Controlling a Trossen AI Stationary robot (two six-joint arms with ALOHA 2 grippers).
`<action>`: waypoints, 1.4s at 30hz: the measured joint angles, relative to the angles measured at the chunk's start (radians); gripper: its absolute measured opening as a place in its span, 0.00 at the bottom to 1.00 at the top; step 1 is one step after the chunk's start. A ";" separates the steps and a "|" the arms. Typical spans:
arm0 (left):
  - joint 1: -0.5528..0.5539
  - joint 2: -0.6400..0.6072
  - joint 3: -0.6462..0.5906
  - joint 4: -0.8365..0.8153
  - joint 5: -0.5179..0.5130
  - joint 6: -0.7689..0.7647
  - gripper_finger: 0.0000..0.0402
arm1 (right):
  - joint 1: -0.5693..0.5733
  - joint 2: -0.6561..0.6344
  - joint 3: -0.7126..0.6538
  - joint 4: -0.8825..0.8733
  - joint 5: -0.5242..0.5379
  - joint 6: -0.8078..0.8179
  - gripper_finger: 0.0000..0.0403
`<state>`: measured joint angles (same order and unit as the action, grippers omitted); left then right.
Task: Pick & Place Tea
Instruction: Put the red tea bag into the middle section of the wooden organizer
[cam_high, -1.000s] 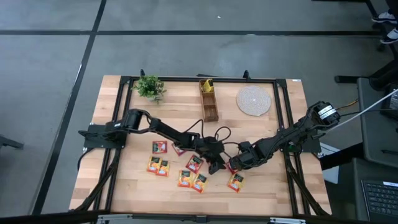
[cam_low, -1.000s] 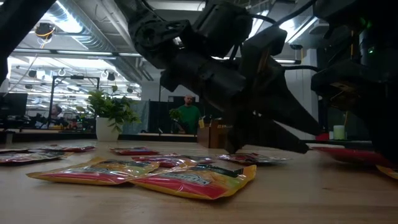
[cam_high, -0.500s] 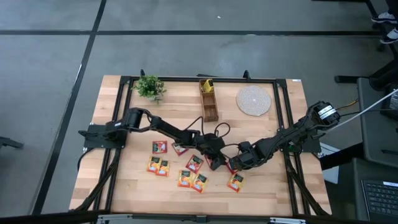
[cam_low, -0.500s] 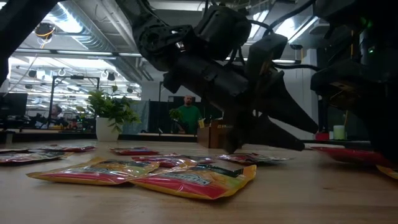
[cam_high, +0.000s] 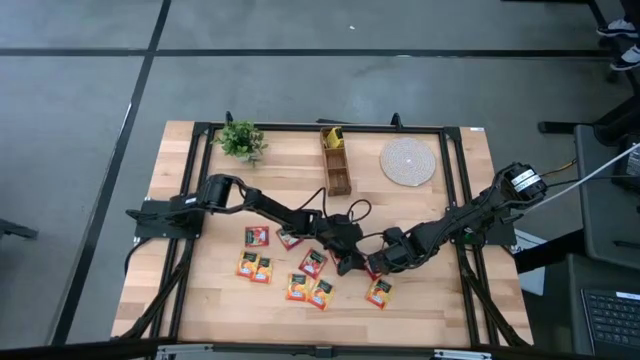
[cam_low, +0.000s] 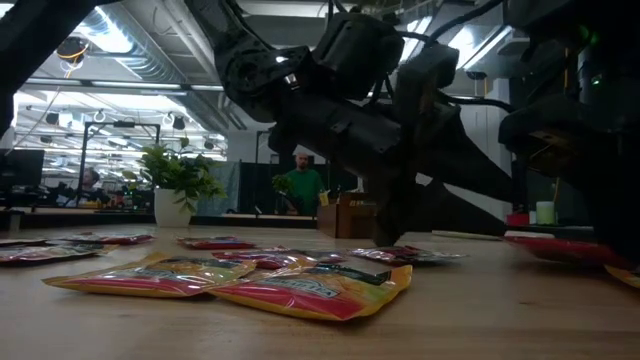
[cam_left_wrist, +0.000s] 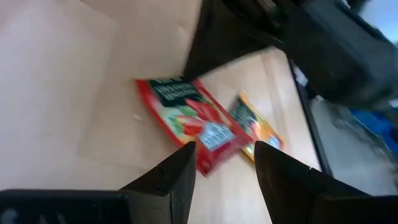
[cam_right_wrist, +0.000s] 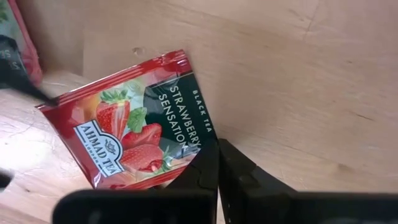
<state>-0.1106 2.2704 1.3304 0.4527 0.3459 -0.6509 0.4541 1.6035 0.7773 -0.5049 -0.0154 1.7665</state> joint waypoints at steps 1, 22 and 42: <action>-0.002 0.000 0.000 -0.001 0.025 0.015 0.39 | 0.000 0.000 0.000 0.002 0.001 -0.006 0.01; -0.023 -0.002 -0.001 -0.075 0.041 0.068 0.39 | -0.001 0.000 0.000 0.024 0.030 -0.013 0.01; 0.019 -0.032 -0.003 -0.147 0.094 0.081 0.39 | 0.053 -0.001 0.001 -0.016 0.061 0.127 0.00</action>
<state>-0.0914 2.2379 1.3270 0.3059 0.4400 -0.5704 0.5075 1.6028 0.7780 -0.5214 0.0455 1.8940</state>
